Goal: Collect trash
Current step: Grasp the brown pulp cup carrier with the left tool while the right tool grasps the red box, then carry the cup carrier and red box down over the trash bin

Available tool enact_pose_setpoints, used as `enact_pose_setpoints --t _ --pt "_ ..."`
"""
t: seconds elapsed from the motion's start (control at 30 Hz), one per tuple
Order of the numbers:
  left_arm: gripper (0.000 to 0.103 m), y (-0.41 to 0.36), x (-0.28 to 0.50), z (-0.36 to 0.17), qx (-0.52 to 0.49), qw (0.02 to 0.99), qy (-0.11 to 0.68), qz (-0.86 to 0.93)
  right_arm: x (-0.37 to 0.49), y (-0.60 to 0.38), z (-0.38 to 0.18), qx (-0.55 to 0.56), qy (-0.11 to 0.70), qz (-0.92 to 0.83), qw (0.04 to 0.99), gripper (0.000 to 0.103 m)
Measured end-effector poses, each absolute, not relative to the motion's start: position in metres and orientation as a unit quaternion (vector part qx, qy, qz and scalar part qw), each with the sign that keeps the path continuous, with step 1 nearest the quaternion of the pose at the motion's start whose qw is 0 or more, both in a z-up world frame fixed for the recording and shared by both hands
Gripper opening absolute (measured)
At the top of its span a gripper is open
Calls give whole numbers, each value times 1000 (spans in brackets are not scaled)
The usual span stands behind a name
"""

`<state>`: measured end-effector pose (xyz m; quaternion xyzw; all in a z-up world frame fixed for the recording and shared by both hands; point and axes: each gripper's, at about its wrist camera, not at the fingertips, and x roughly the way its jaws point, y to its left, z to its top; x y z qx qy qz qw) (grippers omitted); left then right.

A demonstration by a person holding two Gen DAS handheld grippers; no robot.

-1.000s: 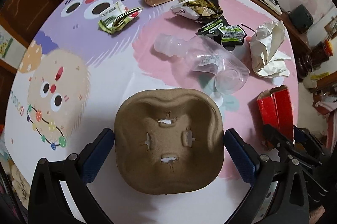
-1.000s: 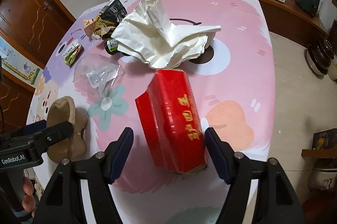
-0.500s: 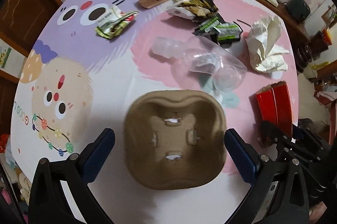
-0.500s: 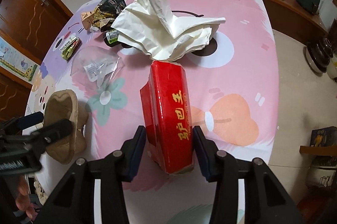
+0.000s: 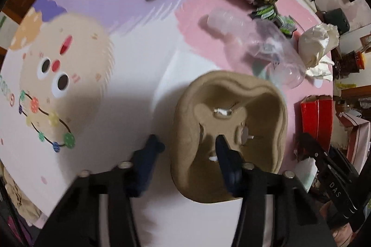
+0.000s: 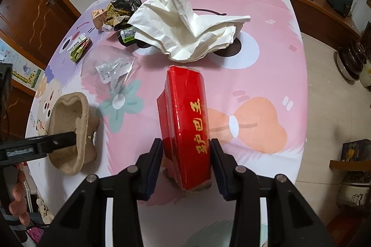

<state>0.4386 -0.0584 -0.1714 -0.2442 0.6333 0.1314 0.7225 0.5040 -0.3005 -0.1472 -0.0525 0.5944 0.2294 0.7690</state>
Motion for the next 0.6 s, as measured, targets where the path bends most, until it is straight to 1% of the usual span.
enact_pose_setpoints --t 0.03,0.1,0.4,0.6 --pt "16 -59 439 -171 -246 723 634 124 503 -300 -147 -52 594 229 770 40" --pt "14 -58 434 -169 -258 727 626 114 501 -300 -145 -55 592 229 770 40" --pt "10 -63 411 -129 -218 767 597 91 477 -305 -129 -13 586 228 777 39" --pt "10 -60 379 -99 -179 790 583 53 436 -300 -109 2 573 220 789 38"
